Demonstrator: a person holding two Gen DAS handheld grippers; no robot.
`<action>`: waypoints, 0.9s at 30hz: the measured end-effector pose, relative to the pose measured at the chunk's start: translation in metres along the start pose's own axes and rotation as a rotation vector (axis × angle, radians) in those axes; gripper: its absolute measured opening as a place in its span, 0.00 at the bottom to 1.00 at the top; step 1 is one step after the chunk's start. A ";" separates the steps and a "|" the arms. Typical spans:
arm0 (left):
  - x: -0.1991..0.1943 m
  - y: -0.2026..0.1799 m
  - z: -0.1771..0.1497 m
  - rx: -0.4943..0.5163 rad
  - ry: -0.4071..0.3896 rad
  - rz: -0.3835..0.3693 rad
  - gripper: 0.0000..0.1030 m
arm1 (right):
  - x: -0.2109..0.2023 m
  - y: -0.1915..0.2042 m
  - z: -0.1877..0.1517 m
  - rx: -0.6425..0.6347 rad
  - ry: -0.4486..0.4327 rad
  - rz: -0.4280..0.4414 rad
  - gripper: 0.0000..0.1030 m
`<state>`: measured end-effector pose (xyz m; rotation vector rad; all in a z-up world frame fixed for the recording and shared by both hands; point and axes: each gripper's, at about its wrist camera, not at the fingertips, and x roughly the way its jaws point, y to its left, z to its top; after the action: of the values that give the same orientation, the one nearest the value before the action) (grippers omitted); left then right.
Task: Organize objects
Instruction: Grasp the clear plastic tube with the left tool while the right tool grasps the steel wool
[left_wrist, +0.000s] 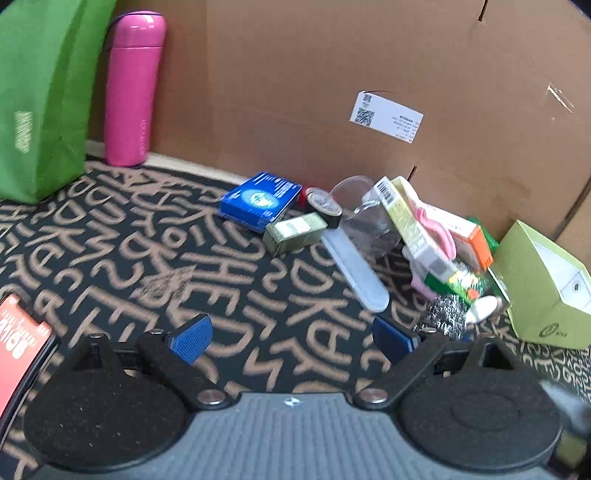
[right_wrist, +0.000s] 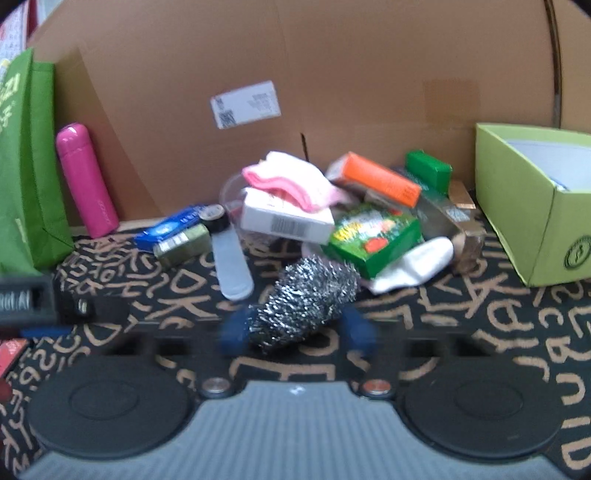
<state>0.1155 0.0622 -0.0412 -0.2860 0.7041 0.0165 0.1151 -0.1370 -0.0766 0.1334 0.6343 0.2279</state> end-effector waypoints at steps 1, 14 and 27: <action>0.006 -0.004 0.003 0.007 -0.004 -0.001 0.94 | -0.002 -0.003 -0.002 0.015 -0.005 0.009 0.34; 0.086 -0.046 0.025 0.049 0.044 0.007 0.81 | -0.054 -0.017 -0.008 -0.054 -0.039 -0.057 0.19; 0.053 -0.031 0.016 0.078 0.079 -0.137 0.15 | -0.007 0.005 -0.002 -0.054 0.019 -0.048 0.55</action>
<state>0.1699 0.0323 -0.0558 -0.2605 0.7608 -0.1531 0.1074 -0.1341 -0.0730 0.0641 0.6493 0.2001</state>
